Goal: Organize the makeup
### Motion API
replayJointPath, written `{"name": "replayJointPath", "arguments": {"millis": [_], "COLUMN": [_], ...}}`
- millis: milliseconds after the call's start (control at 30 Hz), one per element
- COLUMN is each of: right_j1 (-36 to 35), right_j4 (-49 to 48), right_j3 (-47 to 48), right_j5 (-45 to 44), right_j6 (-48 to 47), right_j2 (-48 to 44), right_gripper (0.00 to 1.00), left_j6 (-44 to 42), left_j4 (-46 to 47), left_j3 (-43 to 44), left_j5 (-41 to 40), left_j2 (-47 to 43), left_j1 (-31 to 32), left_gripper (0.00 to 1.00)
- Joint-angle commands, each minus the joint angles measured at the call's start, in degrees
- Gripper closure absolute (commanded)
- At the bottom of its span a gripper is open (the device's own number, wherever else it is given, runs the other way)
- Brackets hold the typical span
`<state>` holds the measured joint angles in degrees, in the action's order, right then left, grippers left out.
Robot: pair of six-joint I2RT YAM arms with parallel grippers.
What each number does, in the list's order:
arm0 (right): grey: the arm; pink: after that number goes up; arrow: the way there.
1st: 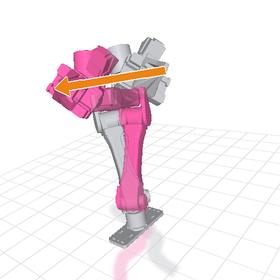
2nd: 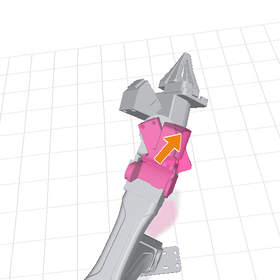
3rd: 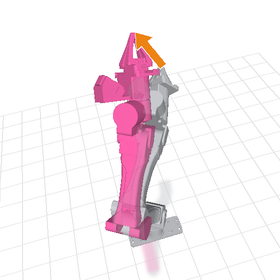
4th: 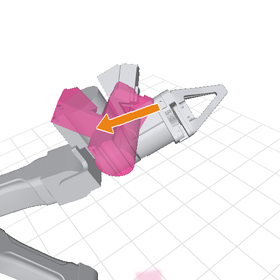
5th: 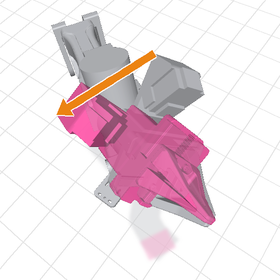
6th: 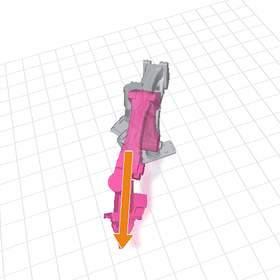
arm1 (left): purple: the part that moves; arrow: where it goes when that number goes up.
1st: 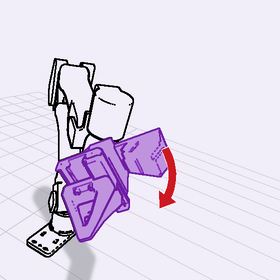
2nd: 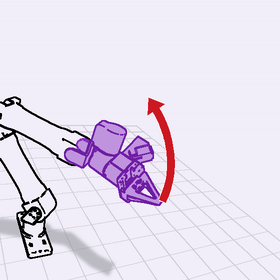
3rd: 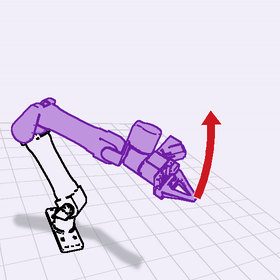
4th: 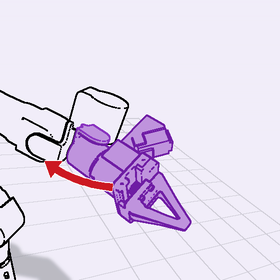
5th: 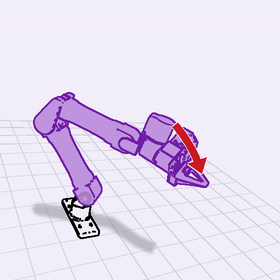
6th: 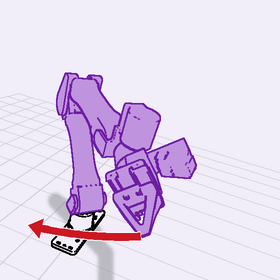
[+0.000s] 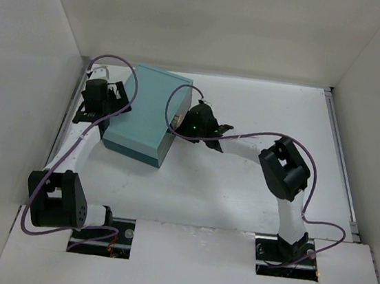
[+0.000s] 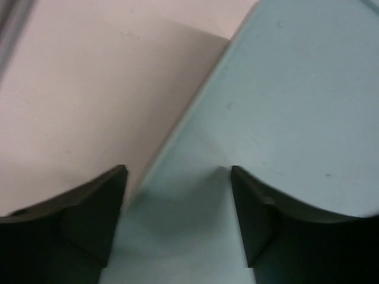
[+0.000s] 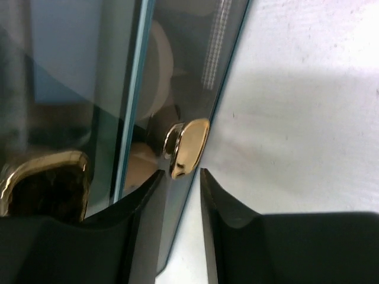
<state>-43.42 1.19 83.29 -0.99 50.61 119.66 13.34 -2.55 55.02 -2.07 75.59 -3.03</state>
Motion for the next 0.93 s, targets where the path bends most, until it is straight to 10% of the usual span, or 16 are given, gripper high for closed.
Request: {"name": "replayJointPath", "arguments": {"millis": [0,133,500,900], "right_j1": [0.04,3.11,9.71,13.49], "right_j4": [-8.59,-2.0,37.54,33.26], "right_j3": [-4.08,-12.69,-17.28,-26.95], "right_j5": [0.56,-2.95,-35.37,-32.06], "right_j6": [1.16,-1.73,-12.37,-18.09], "right_j2": [-9.33,-20.05,-40.54,-54.52], "right_gripper": [0.6,0.0,0.0,0.0], "left_j6": [1.68,1.86,6.77,8.54], "left_j4": [-7.02,-13.61,-21.01,-25.14], "left_j3": [2.09,10.87,14.26,2.02], "left_j5": [3.04,-2.49,-13.93,-34.67], "left_j2": [-1.93,-3.78,-18.97,-22.85], "left_j1": [1.75,1.66,13.24,38.92], "left_gripper": [0.06,0.0,0.0,0.0]}}
